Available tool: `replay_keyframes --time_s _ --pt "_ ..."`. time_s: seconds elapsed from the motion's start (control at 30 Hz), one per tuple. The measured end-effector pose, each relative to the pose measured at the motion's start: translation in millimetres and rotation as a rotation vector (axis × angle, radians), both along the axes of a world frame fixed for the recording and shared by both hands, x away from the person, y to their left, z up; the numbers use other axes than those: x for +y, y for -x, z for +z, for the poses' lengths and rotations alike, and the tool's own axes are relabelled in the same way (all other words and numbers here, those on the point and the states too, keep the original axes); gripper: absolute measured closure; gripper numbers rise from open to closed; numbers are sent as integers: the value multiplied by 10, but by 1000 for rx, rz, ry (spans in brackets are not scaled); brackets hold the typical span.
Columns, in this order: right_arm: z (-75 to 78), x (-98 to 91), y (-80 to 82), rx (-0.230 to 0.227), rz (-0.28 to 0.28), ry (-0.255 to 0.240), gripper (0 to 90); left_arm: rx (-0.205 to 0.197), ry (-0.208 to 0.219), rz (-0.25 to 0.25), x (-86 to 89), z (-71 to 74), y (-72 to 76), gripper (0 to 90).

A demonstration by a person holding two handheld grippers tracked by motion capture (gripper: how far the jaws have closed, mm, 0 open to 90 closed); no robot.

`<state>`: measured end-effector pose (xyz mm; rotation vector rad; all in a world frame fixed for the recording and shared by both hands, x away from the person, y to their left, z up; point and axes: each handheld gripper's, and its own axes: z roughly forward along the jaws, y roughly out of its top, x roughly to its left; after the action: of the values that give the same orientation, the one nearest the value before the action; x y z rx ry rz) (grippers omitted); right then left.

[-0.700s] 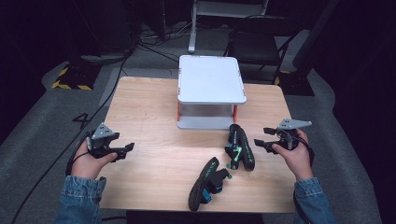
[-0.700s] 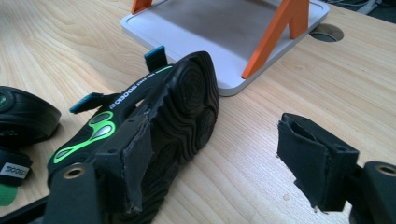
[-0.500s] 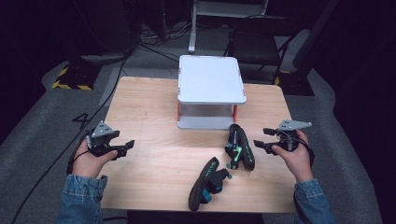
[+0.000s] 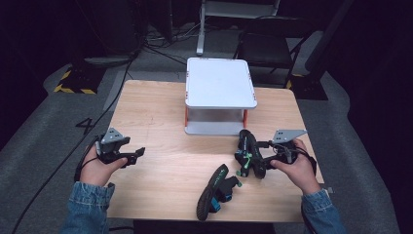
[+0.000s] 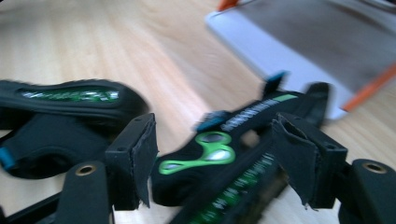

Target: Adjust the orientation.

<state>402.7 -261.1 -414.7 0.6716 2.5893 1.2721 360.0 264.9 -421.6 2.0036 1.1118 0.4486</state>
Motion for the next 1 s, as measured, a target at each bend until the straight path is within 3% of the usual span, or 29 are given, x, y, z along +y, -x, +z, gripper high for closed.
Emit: replay_keyframes --time_s 0.17,0.33,0.57,0.67,0.9,1.0 --pt "22 166 98 24 85 22 285 7 -8 -24 -54 -10 -17 279" --pt "-29 427 237 44 245 129 271 12 0 -31 -83 -20 -28 277" --pt "-171 654 345 71 398 224 279 23 2 -34 -108 -41 -48 277" --pt "-246 705 360 74 423 270 292 25 -3 -45 -141 -62 -58 276" --pt "-360 786 354 49 456 305 405 32 -8 -50 -155 -68 -55 275" --pt "-379 814 356 8 464 318 487 34 -6 -48 -148 -78 -56 275"
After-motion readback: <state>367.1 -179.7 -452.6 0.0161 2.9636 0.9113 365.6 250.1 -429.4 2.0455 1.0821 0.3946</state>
